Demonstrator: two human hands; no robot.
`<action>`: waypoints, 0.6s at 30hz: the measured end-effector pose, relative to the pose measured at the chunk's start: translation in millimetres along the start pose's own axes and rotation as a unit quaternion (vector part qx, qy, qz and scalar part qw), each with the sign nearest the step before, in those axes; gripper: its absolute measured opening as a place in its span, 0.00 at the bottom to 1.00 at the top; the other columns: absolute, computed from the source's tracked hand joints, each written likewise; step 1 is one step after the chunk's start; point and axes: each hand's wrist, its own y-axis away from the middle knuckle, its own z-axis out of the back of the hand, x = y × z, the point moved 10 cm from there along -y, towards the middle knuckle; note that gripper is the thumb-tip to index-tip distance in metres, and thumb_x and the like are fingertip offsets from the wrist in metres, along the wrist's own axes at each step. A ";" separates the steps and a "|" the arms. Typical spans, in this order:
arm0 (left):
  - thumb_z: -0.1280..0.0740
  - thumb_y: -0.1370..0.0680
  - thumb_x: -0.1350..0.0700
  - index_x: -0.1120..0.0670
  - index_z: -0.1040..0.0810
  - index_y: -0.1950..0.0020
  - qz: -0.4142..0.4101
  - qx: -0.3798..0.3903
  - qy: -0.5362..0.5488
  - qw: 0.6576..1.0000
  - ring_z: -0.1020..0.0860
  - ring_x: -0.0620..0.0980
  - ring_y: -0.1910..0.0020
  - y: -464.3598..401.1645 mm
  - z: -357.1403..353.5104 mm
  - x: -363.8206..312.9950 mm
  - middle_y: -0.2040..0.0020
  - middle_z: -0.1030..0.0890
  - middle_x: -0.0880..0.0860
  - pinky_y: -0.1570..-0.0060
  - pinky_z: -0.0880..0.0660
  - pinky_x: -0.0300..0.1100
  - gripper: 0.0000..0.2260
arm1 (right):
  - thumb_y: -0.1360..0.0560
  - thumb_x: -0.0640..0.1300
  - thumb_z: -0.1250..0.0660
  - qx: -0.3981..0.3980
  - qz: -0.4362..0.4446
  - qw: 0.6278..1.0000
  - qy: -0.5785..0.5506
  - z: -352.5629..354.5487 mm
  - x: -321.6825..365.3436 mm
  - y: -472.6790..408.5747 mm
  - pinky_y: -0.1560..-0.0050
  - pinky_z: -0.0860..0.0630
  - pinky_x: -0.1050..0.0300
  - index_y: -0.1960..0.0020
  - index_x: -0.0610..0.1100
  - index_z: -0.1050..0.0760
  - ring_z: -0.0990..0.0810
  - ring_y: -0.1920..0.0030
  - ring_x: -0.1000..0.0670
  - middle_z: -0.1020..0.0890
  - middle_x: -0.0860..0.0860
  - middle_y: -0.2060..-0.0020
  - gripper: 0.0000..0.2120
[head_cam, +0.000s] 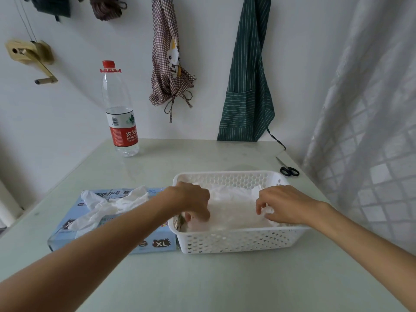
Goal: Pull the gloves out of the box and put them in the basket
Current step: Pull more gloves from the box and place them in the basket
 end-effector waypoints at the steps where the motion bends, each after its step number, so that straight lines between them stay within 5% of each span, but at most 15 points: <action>1: 0.36 0.25 0.53 0.55 0.21 0.46 0.002 0.018 0.033 0.999 0.23 0.47 0.62 0.9 2.2 4.2 0.59 0.19 0.50 0.67 0.32 0.35 0.11 | 0.23 0.45 0.37 -0.007 0.003 1.000 0.008 1.9 -0.7 0.4 0.43 0.30 0.59 0.45 0.53 0.21 0.24 0.46 0.56 0.22 0.57 0.49 0.10; 4: 0.35 0.23 0.54 0.56 0.21 0.41 -0.013 0.062 0.063 0.996 0.22 0.42 0.62 2.4 5.7 11.2 0.56 0.18 0.50 0.55 0.26 0.37 0.12 | 0.22 0.45 0.38 -0.020 0.006 1.000 0.022 7.3 -6.2 1.8 0.50 0.32 0.64 0.45 0.54 0.20 0.24 0.46 0.57 0.20 0.58 0.49 0.11; 6: 0.33 0.24 0.54 0.52 0.20 0.42 -0.013 0.060 0.008 0.998 0.20 0.46 0.54 4.1 6.5 14.8 0.51 0.17 0.50 0.51 0.27 0.39 0.12 | 0.23 0.44 0.38 0.003 0.004 1.000 0.021 2.0 -8.7 3.3 0.49 0.31 0.63 0.45 0.54 0.19 0.24 0.44 0.56 0.20 0.57 0.48 0.12; 10: 0.31 0.25 0.56 0.47 0.23 0.41 -0.009 -0.084 -0.060 0.995 0.23 0.49 0.46 13.8 32.6 18.4 0.44 0.20 0.47 0.51 0.29 0.40 0.13 | 0.26 0.45 0.36 0.043 -0.029 0.998 -0.048 -4.4 -16.9 11.3 0.48 0.30 0.62 0.44 0.58 0.22 0.26 0.45 0.57 0.28 0.60 0.52 0.14; 13: 0.37 0.21 0.55 0.49 0.29 0.34 -0.030 -0.181 -0.054 0.981 0.25 0.51 0.39 22.3 51.8 15.2 0.36 0.24 0.49 0.43 0.28 0.45 0.15 | 0.24 0.44 0.35 -0.037 -0.034 0.985 -0.164 19.5 -22.1 11.2 0.49 0.29 0.61 0.48 0.60 0.21 0.27 0.51 0.62 0.26 0.64 0.55 0.11; 15: 0.44 0.19 0.45 0.51 0.42 0.24 -0.041 -0.109 -0.097 0.988 0.36 0.53 0.28 12.9 25.6 10.4 0.25 0.37 0.52 0.32 0.35 0.50 0.24 | 0.24 0.45 0.33 -0.054 -0.018 0.967 -0.249 25.0 -10.0 2.6 0.51 0.28 0.62 0.45 0.59 0.22 0.24 0.54 0.61 0.23 0.61 0.55 0.11; 18: 0.54 0.21 0.35 0.51 0.62 0.23 -0.041 -0.004 -0.163 0.986 0.54 0.50 0.23 -0.5 -18.4 6.9 0.22 0.59 0.51 0.25 0.53 0.49 0.34 | 0.25 0.57 0.34 0.066 -0.009 0.962 -0.264 -10.9 15.7 -17.8 0.42 0.30 0.58 0.27 0.61 0.40 0.27 0.46 0.53 0.29 0.54 0.45 0.29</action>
